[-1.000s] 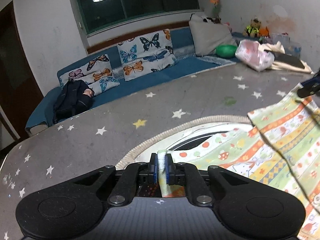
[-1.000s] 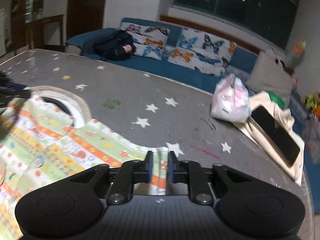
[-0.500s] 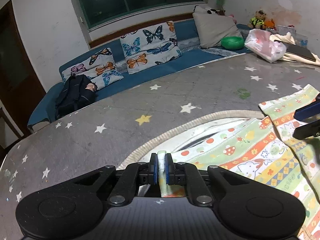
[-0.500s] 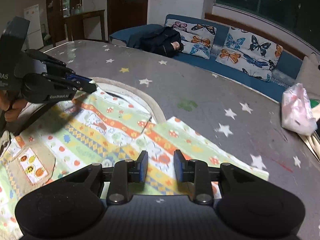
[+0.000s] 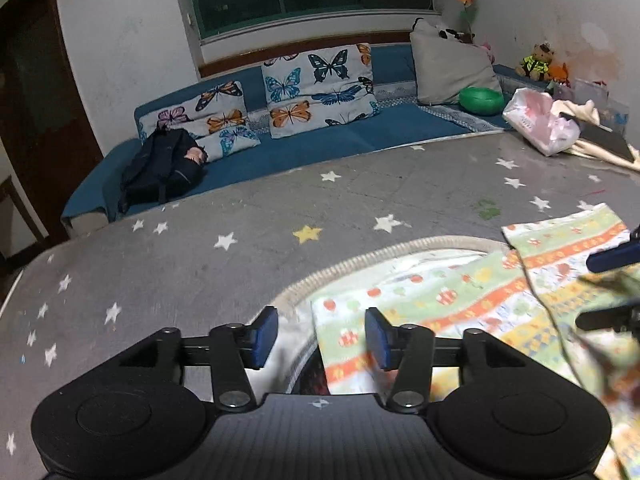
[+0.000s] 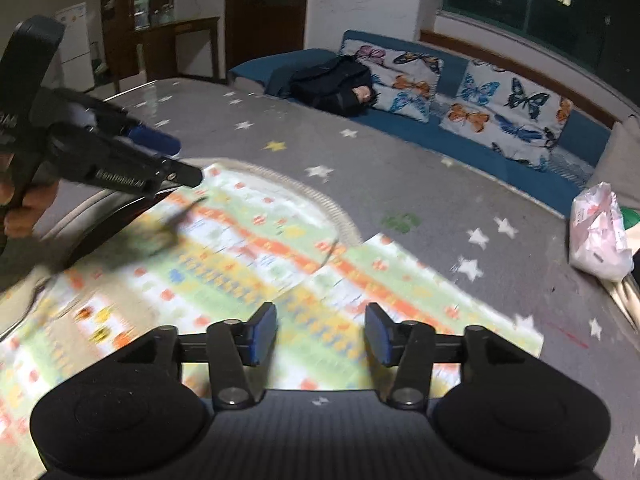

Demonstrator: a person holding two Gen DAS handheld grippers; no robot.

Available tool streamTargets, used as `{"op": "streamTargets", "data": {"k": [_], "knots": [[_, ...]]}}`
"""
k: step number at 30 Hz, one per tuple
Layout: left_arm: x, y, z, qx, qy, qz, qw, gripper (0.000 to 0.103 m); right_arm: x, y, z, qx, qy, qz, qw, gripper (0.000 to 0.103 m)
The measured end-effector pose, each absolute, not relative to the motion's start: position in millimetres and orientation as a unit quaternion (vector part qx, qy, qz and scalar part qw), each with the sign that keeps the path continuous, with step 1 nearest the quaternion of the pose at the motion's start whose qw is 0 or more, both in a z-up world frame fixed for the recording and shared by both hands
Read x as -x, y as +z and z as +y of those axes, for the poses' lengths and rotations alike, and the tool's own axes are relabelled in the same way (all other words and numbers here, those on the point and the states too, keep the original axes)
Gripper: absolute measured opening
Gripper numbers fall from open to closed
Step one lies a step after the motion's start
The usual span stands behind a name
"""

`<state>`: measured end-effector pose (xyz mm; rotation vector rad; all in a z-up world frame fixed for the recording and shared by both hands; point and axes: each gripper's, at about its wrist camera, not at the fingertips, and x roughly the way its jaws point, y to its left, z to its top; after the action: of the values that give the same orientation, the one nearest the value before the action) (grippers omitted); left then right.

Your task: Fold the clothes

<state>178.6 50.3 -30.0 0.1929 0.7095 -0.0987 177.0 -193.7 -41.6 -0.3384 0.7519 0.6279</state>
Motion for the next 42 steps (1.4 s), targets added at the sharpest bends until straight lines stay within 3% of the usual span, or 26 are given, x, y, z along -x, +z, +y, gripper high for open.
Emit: {"op": "streamTargets", "data": {"k": [7, 19, 23, 28, 33, 35, 37, 42], "knots": [[-123.2, -15.9, 57.6, -0.067, -0.058, 0.346, 0.934, 0.059, -125.6, -40.9, -195.8, 0.162, 0.313, 0.37, 0.86, 0.067], [4.9, -26.4, 60.6, -0.048, -0.069, 0.346, 0.934, 0.058, -62.2, -50.7, -215.0, 0.134, 0.301, 0.354, 0.875, 0.086], [26.3, -37.4, 60.4, -0.025, -0.064, 0.357, 0.932, 0.048, -55.7, -57.2, -219.7, 0.128, 0.287, 0.34, 0.887, 0.093], [37.6, -44.5, 58.4, -0.023, -0.067, 0.358, 0.931, 0.044, -57.6, -63.9, -225.4, 0.109, 0.275, 0.334, 0.895, 0.103], [40.3, -46.0, 53.7, -0.035, -0.076, 0.354, 0.932, 0.036, -56.6, -66.6, -226.7, 0.103, 0.274, 0.328, 0.898, 0.103], [40.5, -45.1, 54.8, -0.035, -0.075, 0.352, 0.932, 0.022, -57.1, -66.8, -227.6, 0.101, 0.275, 0.329, 0.898, 0.103], [40.4, -42.2, 62.7, -0.019, -0.072, 0.348, 0.935, 0.016, -56.9, -67.0, -227.7, 0.101, 0.275, 0.329, 0.898, 0.103], [48.7, -25.1, 97.6, 0.015, -0.023, 0.319, 0.947, 0.01, -56.7, -67.3, -228.0, 0.1, 0.275, 0.329, 0.898, 0.103]]}}
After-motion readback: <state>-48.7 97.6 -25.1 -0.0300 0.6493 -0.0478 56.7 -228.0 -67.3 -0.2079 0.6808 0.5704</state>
